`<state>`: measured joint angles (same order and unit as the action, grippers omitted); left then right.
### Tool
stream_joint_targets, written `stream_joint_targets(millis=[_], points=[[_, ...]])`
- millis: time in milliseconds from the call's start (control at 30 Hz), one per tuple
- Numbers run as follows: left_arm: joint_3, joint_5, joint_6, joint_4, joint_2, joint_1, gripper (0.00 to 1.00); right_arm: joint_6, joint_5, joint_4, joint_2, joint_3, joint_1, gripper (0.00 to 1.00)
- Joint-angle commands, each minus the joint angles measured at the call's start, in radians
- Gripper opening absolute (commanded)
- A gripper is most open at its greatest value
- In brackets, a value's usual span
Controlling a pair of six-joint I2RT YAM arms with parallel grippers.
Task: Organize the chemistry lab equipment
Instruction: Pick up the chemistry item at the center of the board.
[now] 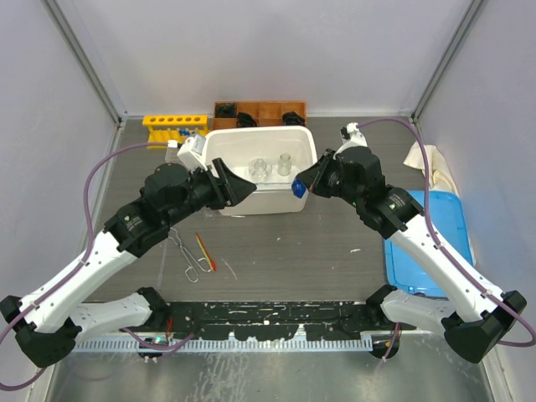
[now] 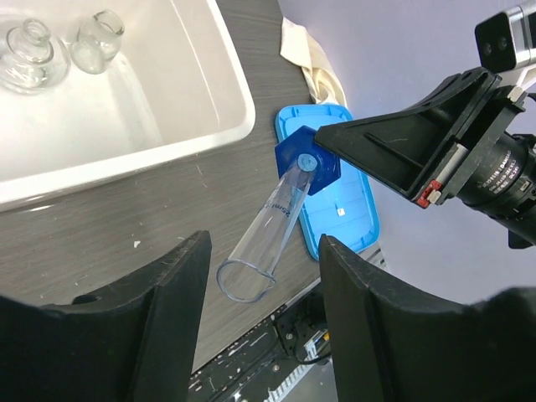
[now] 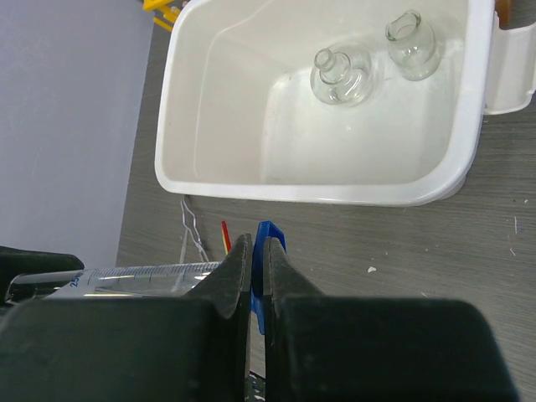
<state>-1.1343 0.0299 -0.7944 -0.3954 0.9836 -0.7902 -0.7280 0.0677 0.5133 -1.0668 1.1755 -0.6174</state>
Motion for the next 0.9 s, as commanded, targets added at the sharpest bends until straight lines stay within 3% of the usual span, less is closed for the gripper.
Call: stream_joint_targets(millis=[0, 433, 667, 867], points=[[-0.041, 0.029, 0.015, 0.06, -0.022, 0.012, 0.54, 0.018, 0.003, -0.05, 0.018, 0.014, 0.005, 0.01], [-0.038, 0.01, 0.004, 0.058, -0.011, 0.022, 0.28, 0.019, 0.002, -0.046, 0.021, 0.011, 0.006, 0.01], [-0.046, 0.017, 0.006, 0.04, -0.009, 0.033, 0.21, 0.021, 0.0, -0.046, 0.017, 0.013, 0.006, 0.01], [-0.072, 0.028, 0.026, 0.008, 0.013, 0.046, 0.12, 0.032, -0.01, -0.055, 0.014, 0.016, 0.005, 0.1]])
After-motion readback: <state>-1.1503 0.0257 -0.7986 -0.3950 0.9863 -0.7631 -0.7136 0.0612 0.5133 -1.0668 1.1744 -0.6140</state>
